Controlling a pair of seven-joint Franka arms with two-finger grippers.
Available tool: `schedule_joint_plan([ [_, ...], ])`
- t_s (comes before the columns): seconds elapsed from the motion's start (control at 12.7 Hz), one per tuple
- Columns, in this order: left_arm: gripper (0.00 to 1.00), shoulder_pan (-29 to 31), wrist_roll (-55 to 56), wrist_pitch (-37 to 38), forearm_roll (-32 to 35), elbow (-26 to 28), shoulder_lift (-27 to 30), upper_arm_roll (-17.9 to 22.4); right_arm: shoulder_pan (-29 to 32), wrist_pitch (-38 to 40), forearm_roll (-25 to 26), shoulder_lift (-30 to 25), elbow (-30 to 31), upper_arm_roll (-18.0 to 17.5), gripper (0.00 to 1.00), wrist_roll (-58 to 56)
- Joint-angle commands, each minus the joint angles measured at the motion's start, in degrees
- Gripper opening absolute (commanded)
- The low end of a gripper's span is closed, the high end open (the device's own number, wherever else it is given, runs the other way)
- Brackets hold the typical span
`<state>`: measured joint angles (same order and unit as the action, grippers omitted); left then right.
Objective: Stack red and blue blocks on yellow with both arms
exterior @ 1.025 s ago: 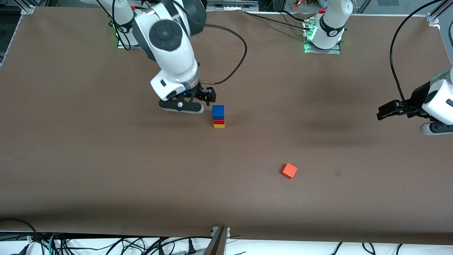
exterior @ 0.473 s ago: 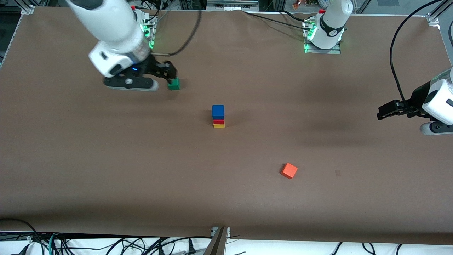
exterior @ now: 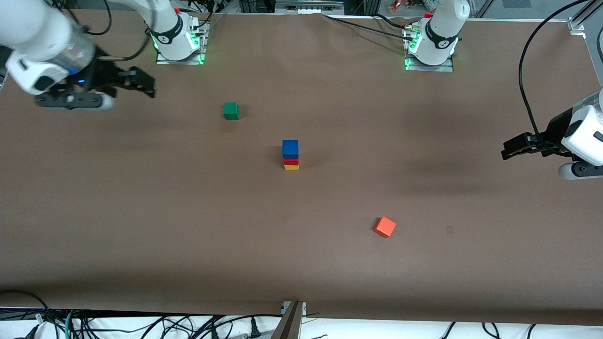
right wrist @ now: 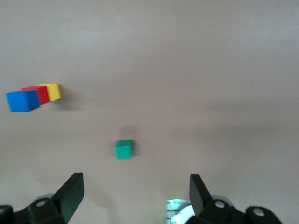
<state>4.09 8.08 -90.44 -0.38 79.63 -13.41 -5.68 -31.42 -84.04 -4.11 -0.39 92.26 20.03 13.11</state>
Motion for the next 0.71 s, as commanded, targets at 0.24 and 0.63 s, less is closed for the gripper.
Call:
schedule_joint_plan([
  [0.24,1.00,-0.23,-1.05,0.44,-0.23,-1.84,-0.92,0.14,21.56,-2.79,4.38,-0.32,2.13,-15.19,1.00,-14.05],
  [0.63,1.00,-0.31,-1.05,0.44,-0.23,-1.84,-0.92,0.14,20.88,-3.59,6.73,0.47,0.04,-15.46,1.00,-14.16],
])
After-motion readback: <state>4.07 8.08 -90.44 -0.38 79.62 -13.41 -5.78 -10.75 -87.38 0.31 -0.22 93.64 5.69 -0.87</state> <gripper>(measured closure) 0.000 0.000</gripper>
